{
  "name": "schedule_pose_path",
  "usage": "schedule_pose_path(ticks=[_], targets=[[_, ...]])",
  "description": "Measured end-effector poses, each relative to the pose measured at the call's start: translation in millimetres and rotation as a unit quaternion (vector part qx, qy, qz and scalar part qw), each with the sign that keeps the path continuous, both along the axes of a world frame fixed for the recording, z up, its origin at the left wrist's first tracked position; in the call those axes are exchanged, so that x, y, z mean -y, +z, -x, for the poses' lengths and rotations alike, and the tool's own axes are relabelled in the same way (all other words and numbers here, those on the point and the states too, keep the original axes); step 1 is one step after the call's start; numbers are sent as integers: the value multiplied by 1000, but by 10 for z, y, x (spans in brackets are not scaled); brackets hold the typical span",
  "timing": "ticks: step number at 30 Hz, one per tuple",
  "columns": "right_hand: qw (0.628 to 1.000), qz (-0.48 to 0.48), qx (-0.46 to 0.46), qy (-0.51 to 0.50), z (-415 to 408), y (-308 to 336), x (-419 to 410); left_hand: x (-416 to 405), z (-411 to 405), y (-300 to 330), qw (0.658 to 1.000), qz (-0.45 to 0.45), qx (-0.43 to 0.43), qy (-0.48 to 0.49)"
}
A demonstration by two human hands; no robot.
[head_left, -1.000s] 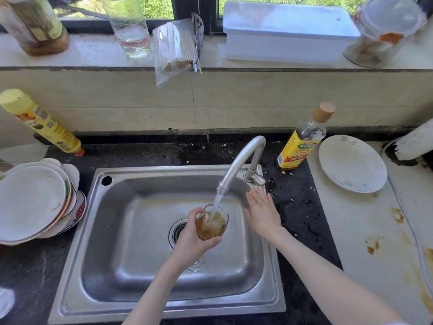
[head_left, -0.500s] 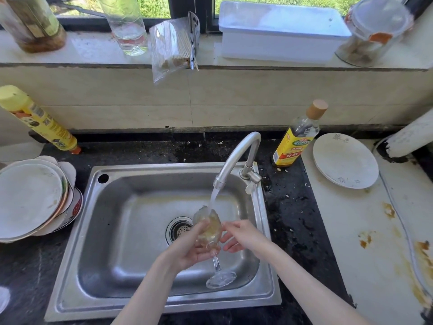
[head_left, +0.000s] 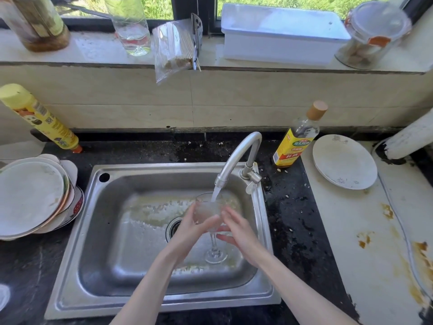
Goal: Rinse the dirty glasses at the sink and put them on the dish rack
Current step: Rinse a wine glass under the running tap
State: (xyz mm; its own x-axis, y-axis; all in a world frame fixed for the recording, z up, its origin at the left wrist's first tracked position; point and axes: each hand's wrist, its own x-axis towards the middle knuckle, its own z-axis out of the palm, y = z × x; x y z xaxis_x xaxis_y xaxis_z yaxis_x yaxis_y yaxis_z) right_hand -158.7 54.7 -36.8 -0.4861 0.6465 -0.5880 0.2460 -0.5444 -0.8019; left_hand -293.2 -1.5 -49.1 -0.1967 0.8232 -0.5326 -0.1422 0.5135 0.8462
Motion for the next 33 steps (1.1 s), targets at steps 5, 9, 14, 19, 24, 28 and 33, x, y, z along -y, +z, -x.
schedule_pose_path(ticks=[5, 9, 14, 19, 24, 28, 33], targets=[[996, -46, -61, -46, 111, 20, -15, -82, -3, 105, 999, -48, 18, 19], [994, -67, -62, -55, 154, 18, -59, -132, -5, 175, 997, -67, -22, 38], [997, -43, -9, -58, 155, -64, -161, -94, 132, 226, 961, -143, -236, 0], [999, 12, -1, -35, 107, -15, -294, -70, 193, 322, 877, -263, -367, -163], [997, -40, 17, 69, 55, -18, -363, -146, 216, 364, 884, -163, -337, -282], [991, -93, -10, 96, 31, -86, -310, -205, 139, 409, 936, -125, -298, -137], [994, -87, 35, 53, 68, -102, -361, -185, 124, 419, 938, -139, -259, -186]])
